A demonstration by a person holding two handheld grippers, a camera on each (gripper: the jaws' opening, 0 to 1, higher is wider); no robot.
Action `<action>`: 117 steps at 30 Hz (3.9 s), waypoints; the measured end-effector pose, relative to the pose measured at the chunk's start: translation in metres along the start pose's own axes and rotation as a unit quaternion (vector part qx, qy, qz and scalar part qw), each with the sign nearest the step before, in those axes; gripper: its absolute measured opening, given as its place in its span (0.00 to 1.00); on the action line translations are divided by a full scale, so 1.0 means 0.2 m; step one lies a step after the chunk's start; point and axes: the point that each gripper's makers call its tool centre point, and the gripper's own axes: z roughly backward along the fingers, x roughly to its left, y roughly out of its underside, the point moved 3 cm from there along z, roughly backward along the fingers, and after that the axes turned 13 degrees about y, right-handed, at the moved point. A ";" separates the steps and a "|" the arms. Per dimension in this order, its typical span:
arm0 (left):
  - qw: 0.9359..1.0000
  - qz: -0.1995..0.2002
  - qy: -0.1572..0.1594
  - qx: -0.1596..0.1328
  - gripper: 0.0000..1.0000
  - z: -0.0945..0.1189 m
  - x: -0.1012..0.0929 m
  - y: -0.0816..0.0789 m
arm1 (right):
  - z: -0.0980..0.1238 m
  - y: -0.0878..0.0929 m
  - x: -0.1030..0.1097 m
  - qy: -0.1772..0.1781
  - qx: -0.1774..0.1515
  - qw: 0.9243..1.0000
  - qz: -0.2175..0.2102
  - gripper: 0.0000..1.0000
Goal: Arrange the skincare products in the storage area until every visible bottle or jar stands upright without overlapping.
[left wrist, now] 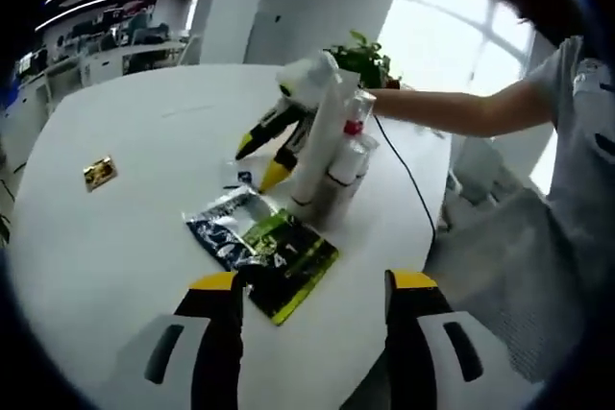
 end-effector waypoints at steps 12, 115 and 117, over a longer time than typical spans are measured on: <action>1.000 0.005 0.010 0.011 0.54 -0.21 0.29 -0.13 | 0.02 0.01 -0.03 0.026 -0.008 0.999 -0.031 0.36; 0.949 0.257 0.044 -0.177 0.12 -0.60 0.65 -0.35 | -0.02 0.01 -0.08 0.058 -0.036 0.990 -0.124 0.25; 0.955 0.245 0.018 -0.165 0.06 -0.60 0.69 -0.33 | -0.02 0.01 -0.08 0.058 -0.037 0.990 -0.125 0.25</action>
